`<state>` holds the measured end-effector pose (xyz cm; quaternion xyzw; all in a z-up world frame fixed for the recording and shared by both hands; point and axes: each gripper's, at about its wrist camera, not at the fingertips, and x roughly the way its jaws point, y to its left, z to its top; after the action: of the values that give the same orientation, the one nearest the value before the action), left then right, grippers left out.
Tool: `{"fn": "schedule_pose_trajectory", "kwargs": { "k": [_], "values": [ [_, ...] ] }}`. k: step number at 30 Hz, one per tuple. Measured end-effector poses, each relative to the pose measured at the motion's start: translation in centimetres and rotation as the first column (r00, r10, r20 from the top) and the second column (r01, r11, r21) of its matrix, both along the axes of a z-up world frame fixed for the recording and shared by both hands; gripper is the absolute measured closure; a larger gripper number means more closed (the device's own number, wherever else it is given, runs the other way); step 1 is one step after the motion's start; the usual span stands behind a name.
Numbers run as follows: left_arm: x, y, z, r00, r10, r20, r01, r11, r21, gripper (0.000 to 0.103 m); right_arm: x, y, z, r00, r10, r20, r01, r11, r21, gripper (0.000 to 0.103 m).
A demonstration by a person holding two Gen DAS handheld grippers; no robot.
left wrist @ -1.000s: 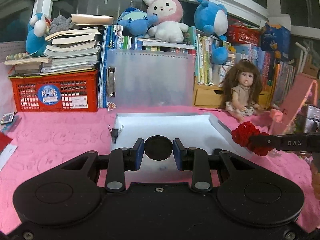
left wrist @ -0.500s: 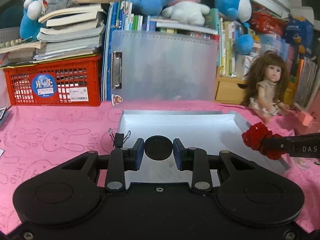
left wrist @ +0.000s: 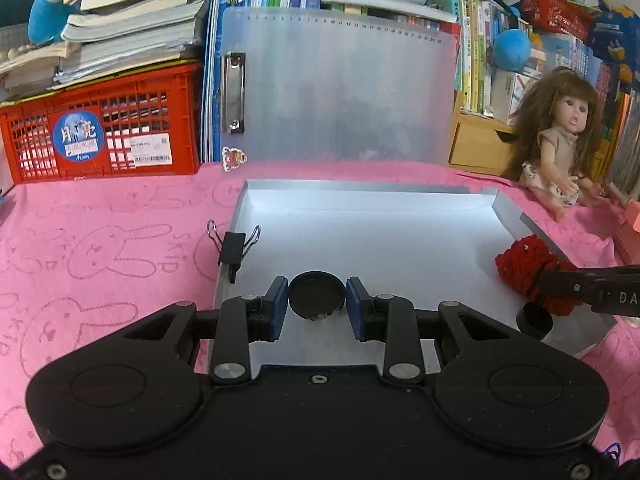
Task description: Organize objects
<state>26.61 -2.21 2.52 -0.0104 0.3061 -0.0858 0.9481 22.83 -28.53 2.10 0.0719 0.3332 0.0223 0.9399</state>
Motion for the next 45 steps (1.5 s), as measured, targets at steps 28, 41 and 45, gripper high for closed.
{"fn": "schedule_pose_trajectory", "kwargs": {
  "k": [28, 41, 45],
  "values": [
    [-3.9, -0.3, 3.2, 0.995, -0.092, 0.031, 0.093, 0.996, -0.008, 0.024, -3.4, 0.1, 3.2, 0.993, 0.027, 0.117, -0.027, 1.000, -0.003, 0.029],
    [-12.7, 0.3, 5.4, 0.981, -0.148, 0.122, 0.151, 0.988, -0.015, 0.018, -10.5, 1.4, 5.1, 0.963, 0.155, 0.222, -0.153, 0.988, -0.030, 0.017],
    [-15.1, 0.5, 5.4, 0.978, -0.163, 0.134, 0.167, 0.986, -0.020, 0.017, -12.6, 2.0, 4.7, 0.954, 0.190, 0.231, -0.185, 0.982, -0.041, 0.016]
  ]
}}
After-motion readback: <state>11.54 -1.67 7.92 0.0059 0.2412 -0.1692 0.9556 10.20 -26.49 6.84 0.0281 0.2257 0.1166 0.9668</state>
